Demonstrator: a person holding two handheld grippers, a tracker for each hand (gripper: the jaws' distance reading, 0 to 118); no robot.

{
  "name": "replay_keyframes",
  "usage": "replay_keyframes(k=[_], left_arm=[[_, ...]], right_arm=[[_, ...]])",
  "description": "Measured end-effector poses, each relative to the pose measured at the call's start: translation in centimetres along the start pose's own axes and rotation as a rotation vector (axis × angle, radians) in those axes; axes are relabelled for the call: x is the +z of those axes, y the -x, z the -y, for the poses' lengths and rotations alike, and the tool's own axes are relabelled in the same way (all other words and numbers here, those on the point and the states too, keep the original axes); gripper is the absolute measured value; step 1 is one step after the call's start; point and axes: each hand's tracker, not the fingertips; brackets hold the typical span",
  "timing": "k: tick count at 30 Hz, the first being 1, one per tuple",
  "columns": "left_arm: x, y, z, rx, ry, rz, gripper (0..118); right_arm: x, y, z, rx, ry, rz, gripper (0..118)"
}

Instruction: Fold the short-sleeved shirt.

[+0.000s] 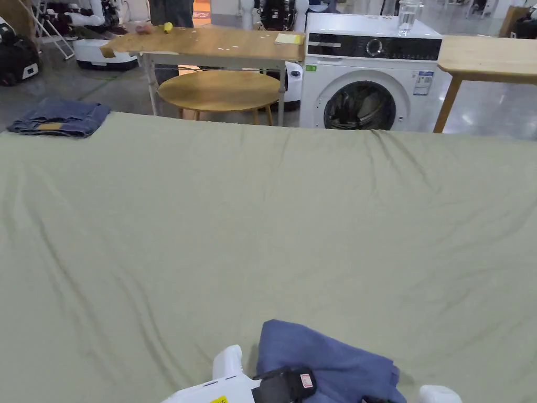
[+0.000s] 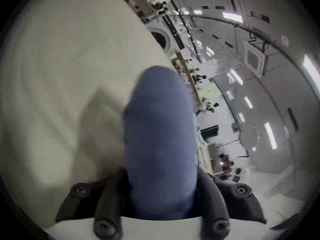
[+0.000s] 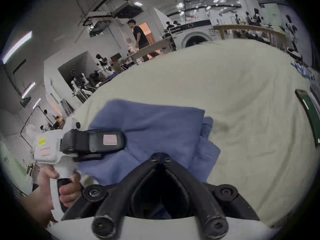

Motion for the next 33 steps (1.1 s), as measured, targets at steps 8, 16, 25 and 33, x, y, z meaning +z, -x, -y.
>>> replay_keyframes(k=[8, 16, 25, 33], left_arm=[[16.1, 5.5, -10.2, -0.110, -0.123, -0.227, 23], [31.5, 16.4, -23.0, -0.116, -0.154, -0.526, 23], [36.0, 21.6, -22.5, 0.039, -0.308, -0.503, 104], [43.4, 19.8, -21.2, 0.027, -0.447, -0.703, 52]], right_arm=[[-0.8, 5.9, -3.3, 0.126, -0.042, -0.022, 0], [-4.4, 10.8, -3.0, 0.176, 0.005, -0.046, 0], [-6.5, 13.2, -2.8, 0.211, 0.058, -0.034, 0], [-5.0, 14.3, -3.6, 0.219, 0.015, -0.038, 0]])
